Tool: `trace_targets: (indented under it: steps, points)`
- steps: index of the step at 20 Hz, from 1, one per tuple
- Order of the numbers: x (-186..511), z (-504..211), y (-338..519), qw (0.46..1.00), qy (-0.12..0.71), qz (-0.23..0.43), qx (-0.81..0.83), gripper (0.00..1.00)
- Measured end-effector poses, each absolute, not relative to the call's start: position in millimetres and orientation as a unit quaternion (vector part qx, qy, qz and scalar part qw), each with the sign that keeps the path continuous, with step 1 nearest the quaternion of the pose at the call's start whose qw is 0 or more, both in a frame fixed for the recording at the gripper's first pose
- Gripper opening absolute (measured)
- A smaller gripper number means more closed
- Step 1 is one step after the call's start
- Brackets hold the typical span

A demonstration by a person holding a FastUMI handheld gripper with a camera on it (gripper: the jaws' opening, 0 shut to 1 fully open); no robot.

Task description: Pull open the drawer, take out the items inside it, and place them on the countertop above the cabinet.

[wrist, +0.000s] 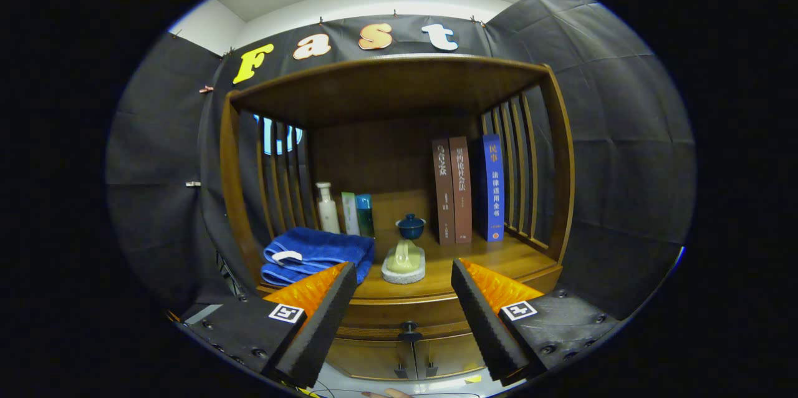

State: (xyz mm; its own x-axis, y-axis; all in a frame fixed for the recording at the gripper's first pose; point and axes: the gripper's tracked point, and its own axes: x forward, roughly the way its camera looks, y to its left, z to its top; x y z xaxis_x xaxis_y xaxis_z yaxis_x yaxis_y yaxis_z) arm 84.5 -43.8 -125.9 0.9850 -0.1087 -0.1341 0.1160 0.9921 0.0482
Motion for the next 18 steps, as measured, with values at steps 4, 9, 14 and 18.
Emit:
trace_targets:
  steps: [4, 9, 14, 18]
  points:
    - [57.4, -84.2, -31.2, 0.998, 0.053, -0.038, 0.014, 0.99]
    - [23.1, -44.7, -17.3, 0.999, 0.035, -0.024, 0.005, 0.99]
    - [-1.8, -31.3, -8.9, 0.999, 0.032, -0.016, -0.002, 0.99]
    - [-10.1, -26.9, -9.1, 0.999, 0.027, -0.017, -0.006, 0.99]
